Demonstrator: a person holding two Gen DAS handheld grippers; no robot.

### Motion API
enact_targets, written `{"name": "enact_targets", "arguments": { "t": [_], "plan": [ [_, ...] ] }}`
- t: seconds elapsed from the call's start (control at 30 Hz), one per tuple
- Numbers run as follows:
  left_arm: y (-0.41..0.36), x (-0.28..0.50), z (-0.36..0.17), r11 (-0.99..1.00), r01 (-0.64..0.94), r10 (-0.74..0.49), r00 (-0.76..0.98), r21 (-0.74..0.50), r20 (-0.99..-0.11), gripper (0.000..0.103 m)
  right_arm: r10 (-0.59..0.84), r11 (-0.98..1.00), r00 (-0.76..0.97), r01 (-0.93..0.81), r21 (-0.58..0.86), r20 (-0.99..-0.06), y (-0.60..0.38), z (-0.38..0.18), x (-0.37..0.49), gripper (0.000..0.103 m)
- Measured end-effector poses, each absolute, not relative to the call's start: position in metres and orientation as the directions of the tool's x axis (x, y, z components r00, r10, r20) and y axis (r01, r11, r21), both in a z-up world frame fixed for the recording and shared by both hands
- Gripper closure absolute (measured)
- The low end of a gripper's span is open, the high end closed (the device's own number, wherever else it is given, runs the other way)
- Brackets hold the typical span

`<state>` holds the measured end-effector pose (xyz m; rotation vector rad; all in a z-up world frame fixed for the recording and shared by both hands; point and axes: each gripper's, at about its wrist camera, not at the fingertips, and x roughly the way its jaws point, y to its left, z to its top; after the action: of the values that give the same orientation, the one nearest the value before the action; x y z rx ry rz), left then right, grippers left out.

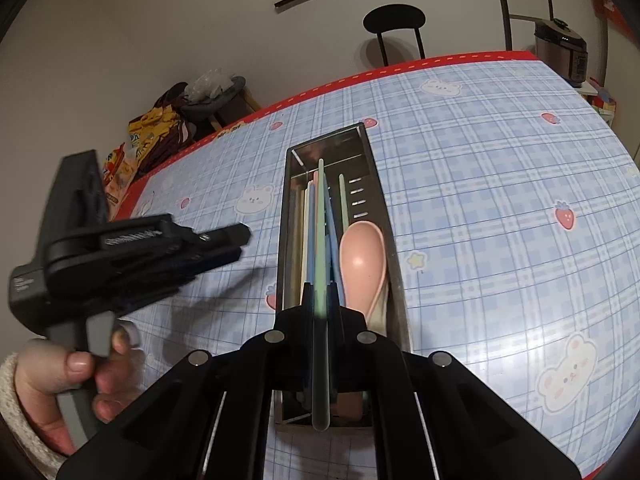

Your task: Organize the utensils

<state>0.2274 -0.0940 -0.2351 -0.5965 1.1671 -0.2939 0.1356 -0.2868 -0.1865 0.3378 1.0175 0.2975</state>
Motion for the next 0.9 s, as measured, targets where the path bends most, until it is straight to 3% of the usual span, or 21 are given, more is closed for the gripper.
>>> {"name": "enact_targets", "arguments": {
  "t": [0.13, 0.2, 0.27, 0.33, 0.47, 0.57, 0.9],
  "plan": [
    [-0.070, 0.222, -0.218, 0.844, -0.063, -0.460, 0.425, -0.533, -0.779, 0.053, 0.392, 0.914, 0.469, -0.099, 0.394, -0.791, -0.273, -0.189, 0.141, 0.095],
    [-0.059, 0.218, -0.211, 0.862, -0.043, -0.436, 0.443, -0.505, -0.783, 0.046, 0.384, 0.917, 0.468, -0.098, 0.386, -0.796, -0.269, -0.185, 0.142, 0.089],
    [-0.051, 0.214, -0.203, 0.872, -0.016, -0.430, 0.450, -0.489, -0.782, 0.027, 0.367, 0.924, 0.484, -0.088, 0.373, -0.794, -0.268, -0.177, 0.142, 0.061],
    [-0.040, 0.205, -0.192, 0.888, 0.018, -0.412, 0.478, -0.460, -0.776, 0.018, 0.353, 0.929, 0.502, -0.085, 0.362, -0.790, -0.268, -0.168, 0.140, 0.048],
    [-0.022, 0.190, -0.174, 0.918, 0.060, -0.364, 0.515, -0.391, -0.776, 0.010, 0.295, 0.950, 0.528, -0.076, 0.302, -0.797, -0.266, -0.147, 0.136, 0.020],
    [-0.010, 0.178, -0.159, 0.930, 0.085, -0.342, 0.549, -0.356, -0.762, 0.009, 0.240, 0.968, 0.541, -0.068, 0.242, -0.806, -0.263, -0.130, 0.132, 0.008],
    [0.024, 0.140, -0.113, 0.960, 0.130, -0.272, 0.625, -0.247, -0.731, 0.006, 0.116, 0.992, 0.602, -0.026, 0.126, -0.790, -0.255, -0.081, 0.106, 0.006]
  ]
}}
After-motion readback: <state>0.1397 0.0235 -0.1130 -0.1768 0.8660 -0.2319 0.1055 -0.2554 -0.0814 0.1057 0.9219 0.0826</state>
